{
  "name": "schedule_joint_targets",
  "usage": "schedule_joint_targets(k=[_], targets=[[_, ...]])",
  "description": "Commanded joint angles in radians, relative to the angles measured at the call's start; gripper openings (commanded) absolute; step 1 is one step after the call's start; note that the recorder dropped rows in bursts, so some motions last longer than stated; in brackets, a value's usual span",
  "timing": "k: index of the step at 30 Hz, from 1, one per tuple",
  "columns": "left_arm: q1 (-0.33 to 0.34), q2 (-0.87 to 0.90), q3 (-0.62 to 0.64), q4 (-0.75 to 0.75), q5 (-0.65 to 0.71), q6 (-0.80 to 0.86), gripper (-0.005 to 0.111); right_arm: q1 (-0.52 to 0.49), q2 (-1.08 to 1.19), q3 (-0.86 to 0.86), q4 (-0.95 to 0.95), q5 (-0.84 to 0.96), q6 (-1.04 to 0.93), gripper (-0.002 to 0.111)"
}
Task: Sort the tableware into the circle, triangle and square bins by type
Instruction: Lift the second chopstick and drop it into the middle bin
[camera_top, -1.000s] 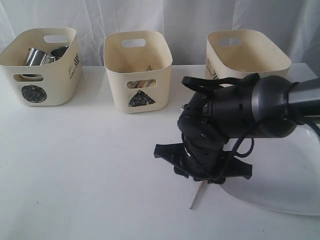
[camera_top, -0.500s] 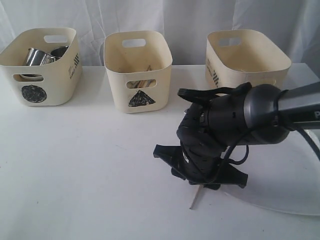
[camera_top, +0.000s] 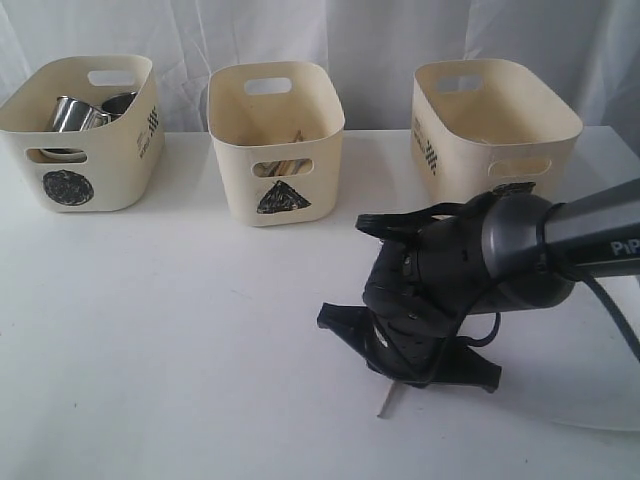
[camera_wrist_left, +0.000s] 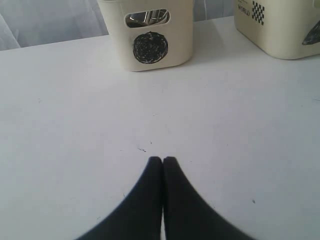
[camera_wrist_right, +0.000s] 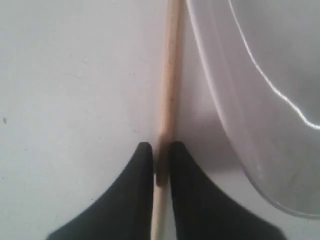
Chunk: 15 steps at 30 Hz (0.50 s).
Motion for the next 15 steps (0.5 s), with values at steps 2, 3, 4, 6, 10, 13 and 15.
schedule_joint_targets(k=[2, 3, 4, 6, 10, 13, 15], targets=[[0.001, -0.005, 0.003, -0.006, 0.002, -0.003, 0.0, 0.013, -0.002, 0.013, -0.004, -0.034, 0.004, 0.0], [0.001, -0.005, 0.003, -0.006, 0.002, -0.003, 0.0, 0.022, -0.013, 0.013, -0.022, -0.058, -0.001, 0.0], [0.001, -0.005, 0.003, -0.006, 0.002, -0.003, 0.0, 0.032, -0.026, 0.013, -0.039, -0.097, -0.014, 0.0], [0.001, -0.005, 0.003, -0.006, 0.002, -0.003, 0.0, 0.057, -0.048, 0.013, -0.054, -0.194, -0.053, 0.0], [0.001, -0.005, 0.003, -0.006, 0.002, -0.003, 0.0, 0.101, -0.082, 0.013, -0.051, -0.323, -0.164, 0.0], [0.001, -0.005, 0.003, -0.006, 0.002, -0.003, 0.0, 0.109, -0.105, 0.013, -0.1, -0.344, -0.168, 0.0], [0.001, -0.005, 0.003, -0.006, 0.002, -0.003, 0.0, 0.109, -0.13, 0.013, -0.173, -0.353, -0.168, 0.0]])
